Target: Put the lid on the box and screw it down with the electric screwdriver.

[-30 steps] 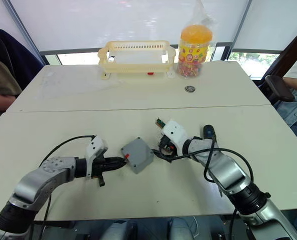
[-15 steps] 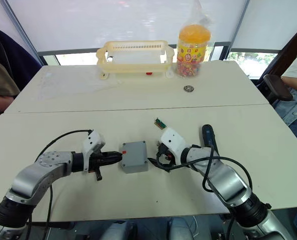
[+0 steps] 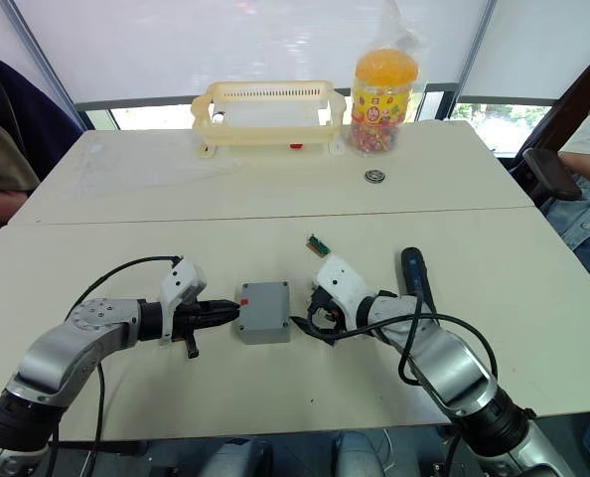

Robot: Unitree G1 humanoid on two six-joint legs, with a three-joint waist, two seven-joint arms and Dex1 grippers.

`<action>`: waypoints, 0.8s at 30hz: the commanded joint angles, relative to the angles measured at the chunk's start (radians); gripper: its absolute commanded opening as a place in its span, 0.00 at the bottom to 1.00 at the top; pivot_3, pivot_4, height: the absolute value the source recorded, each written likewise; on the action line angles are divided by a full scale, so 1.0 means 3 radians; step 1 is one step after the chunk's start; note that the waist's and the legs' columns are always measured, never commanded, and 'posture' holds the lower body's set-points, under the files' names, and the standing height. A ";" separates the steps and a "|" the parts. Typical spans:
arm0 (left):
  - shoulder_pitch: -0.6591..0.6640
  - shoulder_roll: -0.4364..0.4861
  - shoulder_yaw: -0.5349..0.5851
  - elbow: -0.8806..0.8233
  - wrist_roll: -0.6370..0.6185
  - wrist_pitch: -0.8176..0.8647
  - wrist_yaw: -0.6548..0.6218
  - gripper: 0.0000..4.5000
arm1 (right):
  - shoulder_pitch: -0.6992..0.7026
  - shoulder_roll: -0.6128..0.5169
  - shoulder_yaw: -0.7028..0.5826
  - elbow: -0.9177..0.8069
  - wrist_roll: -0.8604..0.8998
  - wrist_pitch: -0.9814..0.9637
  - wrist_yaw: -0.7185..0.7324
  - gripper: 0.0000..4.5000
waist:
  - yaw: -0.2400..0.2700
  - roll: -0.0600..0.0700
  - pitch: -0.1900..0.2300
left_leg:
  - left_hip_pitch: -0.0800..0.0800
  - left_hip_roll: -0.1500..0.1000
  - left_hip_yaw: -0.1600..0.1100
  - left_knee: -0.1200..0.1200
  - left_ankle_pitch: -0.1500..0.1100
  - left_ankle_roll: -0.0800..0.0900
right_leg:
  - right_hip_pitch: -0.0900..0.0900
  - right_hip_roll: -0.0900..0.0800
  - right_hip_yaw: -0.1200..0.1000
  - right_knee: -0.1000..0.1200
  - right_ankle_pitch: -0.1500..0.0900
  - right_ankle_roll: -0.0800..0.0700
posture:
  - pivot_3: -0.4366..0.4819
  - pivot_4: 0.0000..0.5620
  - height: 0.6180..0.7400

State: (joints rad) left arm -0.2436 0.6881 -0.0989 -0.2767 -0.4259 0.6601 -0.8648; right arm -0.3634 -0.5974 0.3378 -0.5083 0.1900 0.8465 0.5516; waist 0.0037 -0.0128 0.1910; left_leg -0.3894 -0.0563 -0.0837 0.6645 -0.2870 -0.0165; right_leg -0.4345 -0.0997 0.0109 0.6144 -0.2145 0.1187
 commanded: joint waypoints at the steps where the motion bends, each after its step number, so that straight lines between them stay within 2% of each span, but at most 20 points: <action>1: -0.0066 0.0006 0.0089 -0.0005 0.0022 -0.0092 0.0006 0.12 | -0.0017 0.0032 -0.0111 -0.0199 0.0004 0.0021 -0.0027 0.99 | 0.0000 0.0000 0.0000 | 0.0000 0.0000 0.0000 0.0000 0.0000 0.0000 | 0.0000 0.0000 0.0000 0.0000 0.0000 0.0000 | 0.48 0.27 1.00; 24: -0.0288 -0.0073 0.0008 0.0183 0.0118 -0.0239 -0.0040 0.12 | 0.0025 0.0125 -0.0057 -0.0300 0.0001 0.0133 -0.0074 0.99 | -0.0025 0.0000 -0.0001 | 0.0001 -0.0001 0.0000 0.0000 0.0001 -0.0001 | 0.0000 0.0002 0.0000 0.0003 0.0001 0.0001 | 0.48 0.27 1.00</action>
State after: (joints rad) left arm -0.3126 0.6683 -0.0991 -0.2079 -0.3937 0.6054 -0.8718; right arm -0.3552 -0.5694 0.3304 -0.5474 0.1901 0.8887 0.5323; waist -0.0039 -0.0129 0.1908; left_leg -0.3892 -0.0567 -0.0837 0.6646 -0.2868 -0.0169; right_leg -0.4346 -0.0992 0.0108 0.6153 -0.2143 0.1189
